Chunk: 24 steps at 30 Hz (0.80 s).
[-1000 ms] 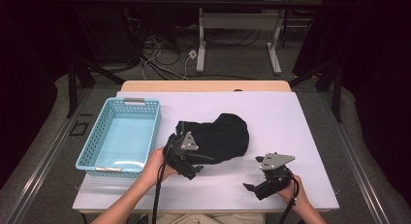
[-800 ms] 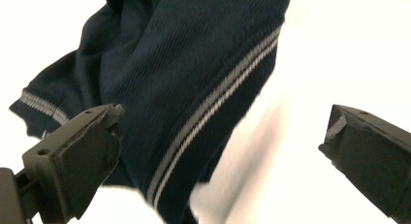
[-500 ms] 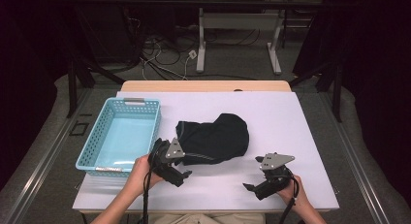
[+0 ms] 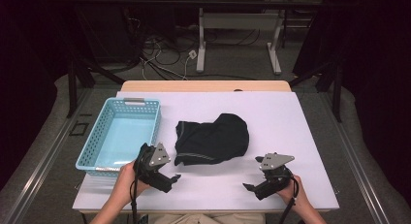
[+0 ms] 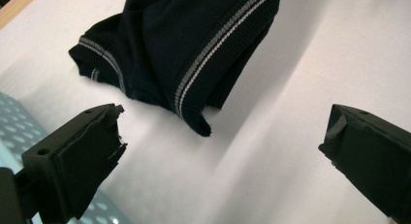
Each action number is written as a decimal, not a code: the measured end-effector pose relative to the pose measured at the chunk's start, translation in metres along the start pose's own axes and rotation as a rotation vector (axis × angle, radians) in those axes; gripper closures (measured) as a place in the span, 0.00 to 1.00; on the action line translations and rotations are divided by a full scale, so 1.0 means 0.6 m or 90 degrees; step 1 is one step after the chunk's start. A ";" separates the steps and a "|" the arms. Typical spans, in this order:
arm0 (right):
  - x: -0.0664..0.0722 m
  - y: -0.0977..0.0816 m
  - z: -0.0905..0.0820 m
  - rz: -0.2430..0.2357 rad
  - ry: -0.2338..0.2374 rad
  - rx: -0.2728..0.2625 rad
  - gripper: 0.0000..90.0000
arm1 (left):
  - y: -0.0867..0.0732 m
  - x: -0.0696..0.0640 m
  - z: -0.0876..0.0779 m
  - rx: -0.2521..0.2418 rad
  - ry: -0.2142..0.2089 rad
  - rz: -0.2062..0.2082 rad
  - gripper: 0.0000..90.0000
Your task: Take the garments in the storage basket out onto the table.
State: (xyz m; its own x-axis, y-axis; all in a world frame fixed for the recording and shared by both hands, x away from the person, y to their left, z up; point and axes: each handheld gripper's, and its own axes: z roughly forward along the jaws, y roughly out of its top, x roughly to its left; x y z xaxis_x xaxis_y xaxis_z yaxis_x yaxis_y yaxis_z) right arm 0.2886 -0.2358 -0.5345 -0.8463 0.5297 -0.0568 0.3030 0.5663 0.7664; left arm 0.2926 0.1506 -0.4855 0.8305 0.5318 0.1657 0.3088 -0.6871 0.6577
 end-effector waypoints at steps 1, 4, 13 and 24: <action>0.001 0.000 0.000 0.004 -0.001 0.002 0.00 | -0.003 0.000 -0.003 0.003 0.002 -0.001 0.00; 0.000 0.000 0.000 0.000 -0.001 0.001 0.00 | -0.012 -0.001 -0.009 0.006 0.006 -0.008 0.00; 0.000 0.000 0.000 0.001 -0.004 0.001 0.00 | -0.038 -0.004 -0.026 -0.005 0.024 -0.026 0.00; 0.000 -0.001 0.000 0.000 -0.006 0.000 0.00 | -0.066 -0.021 -0.043 -0.027 0.026 -0.026 0.00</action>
State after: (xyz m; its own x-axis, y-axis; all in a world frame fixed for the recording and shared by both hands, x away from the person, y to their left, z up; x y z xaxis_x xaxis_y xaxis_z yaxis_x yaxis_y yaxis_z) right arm 0.2888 -0.2360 -0.5350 -0.8421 0.5356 -0.0636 0.3025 0.5666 0.7665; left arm 0.2581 0.1839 -0.4949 0.7979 0.5789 0.1678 0.3212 -0.6440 0.6943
